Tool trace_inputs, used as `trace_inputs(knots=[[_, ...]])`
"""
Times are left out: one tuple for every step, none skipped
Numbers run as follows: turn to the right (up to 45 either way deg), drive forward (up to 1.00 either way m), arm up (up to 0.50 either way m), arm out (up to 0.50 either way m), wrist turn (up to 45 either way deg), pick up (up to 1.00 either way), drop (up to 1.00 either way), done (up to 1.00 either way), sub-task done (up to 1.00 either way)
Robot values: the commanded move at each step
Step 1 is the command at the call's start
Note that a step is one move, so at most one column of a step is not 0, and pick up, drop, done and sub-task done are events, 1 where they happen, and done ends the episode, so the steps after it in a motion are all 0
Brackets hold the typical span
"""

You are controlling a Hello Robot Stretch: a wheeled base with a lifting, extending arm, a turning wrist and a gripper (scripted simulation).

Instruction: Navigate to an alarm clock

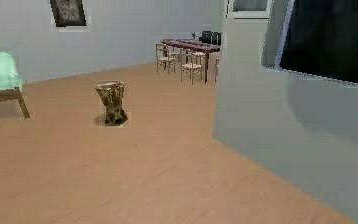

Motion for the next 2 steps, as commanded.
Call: trace_inputs(knots=[[0.0, 1.00, 0.00, 0.00, 0.0, 0.00, 0.00, 0.00, 0.00], [0.0, 1.00, 0.00, 0.00, 0.0, 0.00, 0.00, 0.00, 0.00]])
